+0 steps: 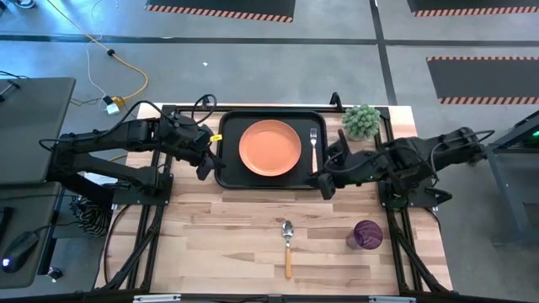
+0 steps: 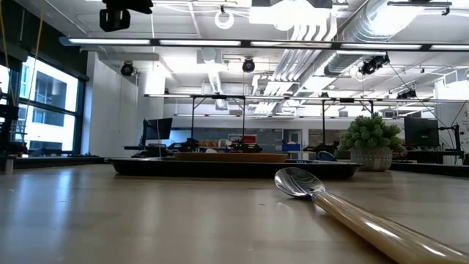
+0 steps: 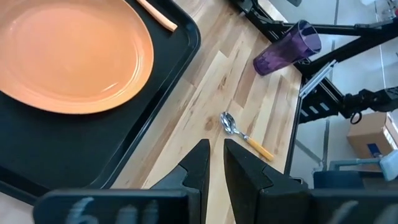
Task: Pick and place plate/cup/fork/spoon on tray
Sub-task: Put the yellow spoon on the black serving tray to the left of the light orange fork
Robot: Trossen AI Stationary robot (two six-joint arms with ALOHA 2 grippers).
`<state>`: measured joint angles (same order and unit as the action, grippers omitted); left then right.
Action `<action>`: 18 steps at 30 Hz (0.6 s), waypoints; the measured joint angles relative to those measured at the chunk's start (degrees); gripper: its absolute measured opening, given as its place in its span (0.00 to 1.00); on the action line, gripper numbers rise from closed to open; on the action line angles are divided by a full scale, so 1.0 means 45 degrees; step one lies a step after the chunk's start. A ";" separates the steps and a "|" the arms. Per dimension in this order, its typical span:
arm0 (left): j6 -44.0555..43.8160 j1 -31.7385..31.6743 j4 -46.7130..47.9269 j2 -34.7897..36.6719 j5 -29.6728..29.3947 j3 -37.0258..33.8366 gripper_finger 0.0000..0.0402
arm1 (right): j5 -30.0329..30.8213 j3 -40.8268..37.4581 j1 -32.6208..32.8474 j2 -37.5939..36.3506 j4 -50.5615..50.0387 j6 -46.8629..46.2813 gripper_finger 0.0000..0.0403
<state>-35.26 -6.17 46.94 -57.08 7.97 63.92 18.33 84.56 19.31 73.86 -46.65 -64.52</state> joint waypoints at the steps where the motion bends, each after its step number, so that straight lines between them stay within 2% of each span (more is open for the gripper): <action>1: 0.0103 0.0000 0.0000 0.0000 -0.0001 0.0000 0.09 | 0.0062 0.0006 0.0149 0.0065 -0.0085 -0.0425 0.41; 10: 0.0711 -0.0005 0.0154 0.0000 0.0000 0.0000 0.09 | -0.0005 0.0008 0.1167 0.1438 0.0132 -0.2928 0.41; 18: 0.1131 -0.0005 0.0287 0.0000 0.0000 0.0000 0.09 | -0.1678 0.0008 0.1144 0.3109 0.0151 -0.4329 0.41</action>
<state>-30.17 -6.20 48.23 -57.08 7.97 63.92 10.78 84.60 24.45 87.85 -45.97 -84.00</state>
